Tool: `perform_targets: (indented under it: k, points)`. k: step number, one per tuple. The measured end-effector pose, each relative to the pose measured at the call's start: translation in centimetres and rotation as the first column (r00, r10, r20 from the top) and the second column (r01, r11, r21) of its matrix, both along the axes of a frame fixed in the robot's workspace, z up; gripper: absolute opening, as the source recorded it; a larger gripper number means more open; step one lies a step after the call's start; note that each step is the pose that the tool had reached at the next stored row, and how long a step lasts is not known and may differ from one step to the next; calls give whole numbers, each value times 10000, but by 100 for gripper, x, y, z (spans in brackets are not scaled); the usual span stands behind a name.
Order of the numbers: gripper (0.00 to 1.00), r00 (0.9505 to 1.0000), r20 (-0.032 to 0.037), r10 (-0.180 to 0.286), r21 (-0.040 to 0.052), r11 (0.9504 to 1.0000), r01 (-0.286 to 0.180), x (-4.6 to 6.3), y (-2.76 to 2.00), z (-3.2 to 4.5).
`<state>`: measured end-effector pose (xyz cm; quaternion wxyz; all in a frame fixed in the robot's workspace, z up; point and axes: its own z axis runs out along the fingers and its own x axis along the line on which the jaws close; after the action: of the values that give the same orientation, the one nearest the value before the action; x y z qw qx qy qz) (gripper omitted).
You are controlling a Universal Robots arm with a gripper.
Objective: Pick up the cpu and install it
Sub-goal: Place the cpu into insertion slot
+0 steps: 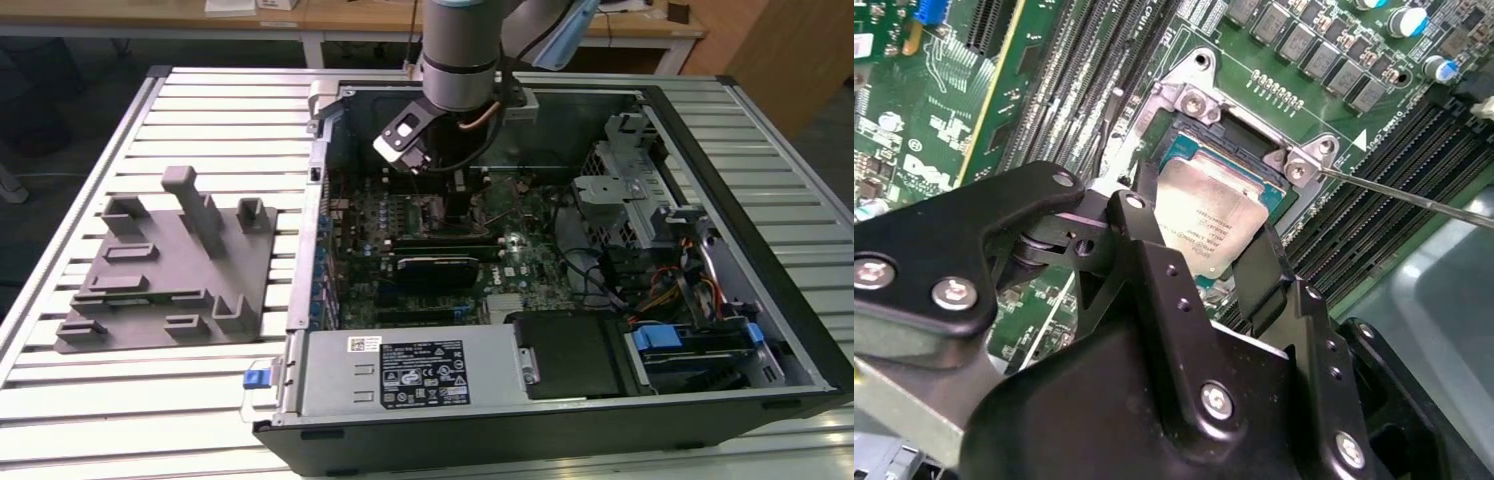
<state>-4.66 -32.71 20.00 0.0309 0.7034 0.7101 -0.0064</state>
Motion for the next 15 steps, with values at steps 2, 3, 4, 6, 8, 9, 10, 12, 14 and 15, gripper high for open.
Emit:
perform_targets:
  k: [2,3,4,6,8,9,10,12,14,15]
  points:
    - [54,10000,1,-3,37,10000,3,0,0,-12]
    - [54,10000,1,-5,50,10000,5,0,0,-18]
    - [54,10000,1,-5,62,10000,5,1,1,-24]
    - [54,10000,1,-5,91,10000,5,1,0,-40]
    - [54,10000,1,-5,120,9999,5,1,0,-56]
    - [54,10000,1,-5,134,9999,5,1,0,-64]
    - [54,10000,1,-5,148,9999,5,2,0,-70]
    - [54,10000,-1,-4,174,9998,4,4,0,-83]
    - [54,10000,-5,-4,194,9998,4,8,-1,-91]
    - [54,10000,-5,-5,201,9998,6,8,-1,-96]
